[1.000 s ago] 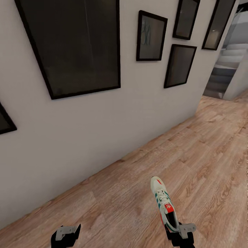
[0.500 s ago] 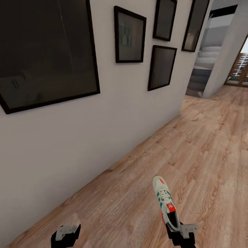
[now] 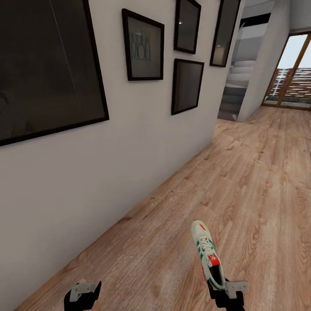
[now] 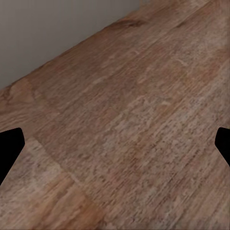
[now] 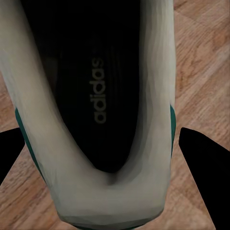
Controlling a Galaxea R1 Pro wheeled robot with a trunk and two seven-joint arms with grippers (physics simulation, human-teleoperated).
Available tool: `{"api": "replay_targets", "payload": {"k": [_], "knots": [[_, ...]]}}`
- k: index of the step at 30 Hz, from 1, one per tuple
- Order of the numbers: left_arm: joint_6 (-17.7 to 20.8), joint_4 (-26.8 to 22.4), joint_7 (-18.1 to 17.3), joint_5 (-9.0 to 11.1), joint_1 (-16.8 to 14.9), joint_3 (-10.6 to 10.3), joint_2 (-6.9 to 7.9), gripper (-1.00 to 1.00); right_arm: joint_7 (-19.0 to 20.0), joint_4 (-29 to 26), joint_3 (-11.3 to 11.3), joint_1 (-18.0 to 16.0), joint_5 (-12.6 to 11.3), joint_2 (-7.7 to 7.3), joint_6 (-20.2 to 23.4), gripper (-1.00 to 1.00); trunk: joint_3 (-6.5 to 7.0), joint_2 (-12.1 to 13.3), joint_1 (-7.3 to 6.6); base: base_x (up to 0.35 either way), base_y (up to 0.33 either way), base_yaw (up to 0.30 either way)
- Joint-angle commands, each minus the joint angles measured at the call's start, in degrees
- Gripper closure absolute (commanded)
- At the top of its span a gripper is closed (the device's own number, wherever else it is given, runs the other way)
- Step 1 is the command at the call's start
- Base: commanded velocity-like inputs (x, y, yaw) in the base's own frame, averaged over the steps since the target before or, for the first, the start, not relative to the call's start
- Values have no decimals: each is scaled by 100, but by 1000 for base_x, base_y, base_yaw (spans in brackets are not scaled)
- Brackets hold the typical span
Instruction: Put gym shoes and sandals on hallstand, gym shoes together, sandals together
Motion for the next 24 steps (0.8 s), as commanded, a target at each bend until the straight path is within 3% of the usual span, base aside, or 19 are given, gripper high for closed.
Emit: {"api": "replay_targets", "payload": {"k": [1,7,14,24], "knots": [[-14,4,-51,-18,-5,39,-5,-100,41,3,-49,-4,39,4,-21,100,-5,-2,-1,0,0,-4],[-14,4,-53,-12,-6,39,-5,-100,42,8,-49,-4,41,1,-21,100,-4,-2,-1,0,0,-56],[-14,4,-53,-10,-7,39,-5,-100,42,10,-49,-4,43,-12,-21,100,-4,-2,-1,24,0,-244],[-14,4,-51,-14,-6,39,-5,-100,42,10,-49,-4,45,-14,-21,100,5,-2,-1,257,0,-293]]}}
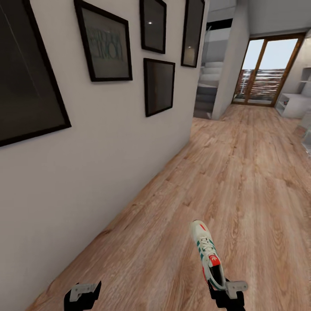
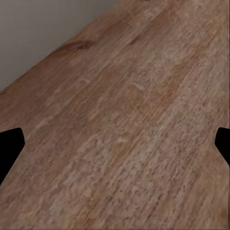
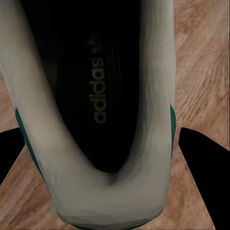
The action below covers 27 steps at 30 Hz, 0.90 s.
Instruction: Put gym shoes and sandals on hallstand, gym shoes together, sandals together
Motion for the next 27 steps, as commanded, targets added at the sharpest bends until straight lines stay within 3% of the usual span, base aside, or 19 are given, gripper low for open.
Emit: {"api": "replay_targets", "payload": {"k": [1,17,27], "knots": [[-14,2,-50,-19,-2,39,-4,-100,42,5,-50,-6,38,4,-21,100,-2,-2,2,325,0,-298],[-14,2,-46,-12,-1,45,-6,-100,42,5,-50,-6,38,4,-21,100,44,-2,2,336,7,-299],[-14,2,-45,-12,-2,48,-11,-100,42,5,-50,-6,36,4,-21,100,73,-2,2,327,151,-299]]}}
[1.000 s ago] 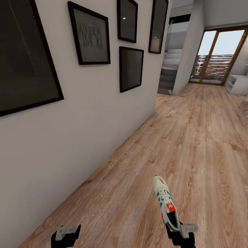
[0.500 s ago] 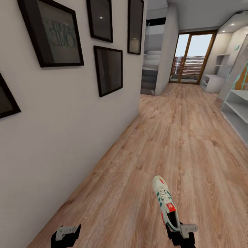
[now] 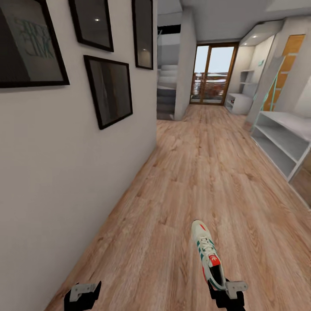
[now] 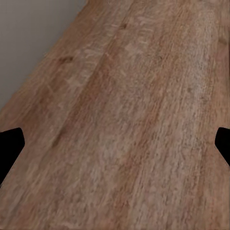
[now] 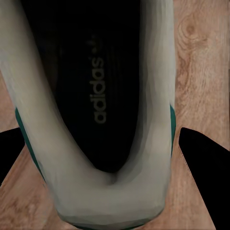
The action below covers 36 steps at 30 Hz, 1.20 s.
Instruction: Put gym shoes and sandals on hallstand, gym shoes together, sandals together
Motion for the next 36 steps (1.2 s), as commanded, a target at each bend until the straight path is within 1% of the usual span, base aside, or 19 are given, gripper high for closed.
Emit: {"api": "replay_targets", "payload": {"k": [1,6,22,36], "knots": [[-17,4,-50,-18,-5,37,-5,-100,41,3,-50,-6,39,4,-21,100,-2,-2,2,312,190,-299],[-20,4,-50,-19,-3,30,-7,-100,41,7,-50,-6,38,4,-21,100,11,-2,2,319,126,-299],[-15,4,-50,-19,-1,33,-7,-100,41,5,-50,-6,38,4,-21,100,50,-2,2,338,3,-299],[-20,4,-50,-15,-1,33,-7,-100,41,4,-50,-6,33,8,-21,100,53,-2,2,339,0,-299]]}}
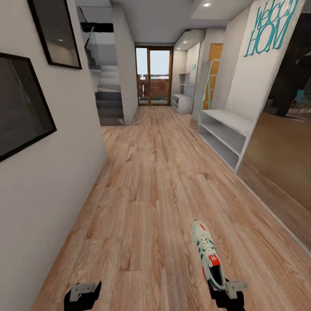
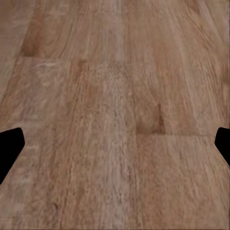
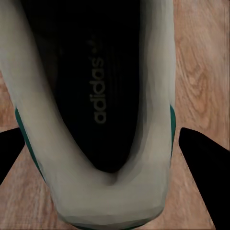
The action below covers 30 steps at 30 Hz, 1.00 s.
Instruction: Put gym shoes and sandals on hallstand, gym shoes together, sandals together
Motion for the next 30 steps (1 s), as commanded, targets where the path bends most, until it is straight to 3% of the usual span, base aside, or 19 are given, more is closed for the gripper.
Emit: {"api": "replay_targets", "payload": {"k": [1,15,30], "knots": [[-13,2,-51,-16,-4,40,-4,-100,42,5,-50,-6,37,5,-21,100,-5,-2,2,339,0,-299],[-11,2,-51,-12,-5,42,-4,-100,42,4,-50,-6,36,19,-21,100,-5,-2,2,339,5,-299],[-9,4,-51,-20,-4,43,-4,-100,42,13,-48,-6,36,26,-21,100,-5,-2,2,339,125,-282]]}}
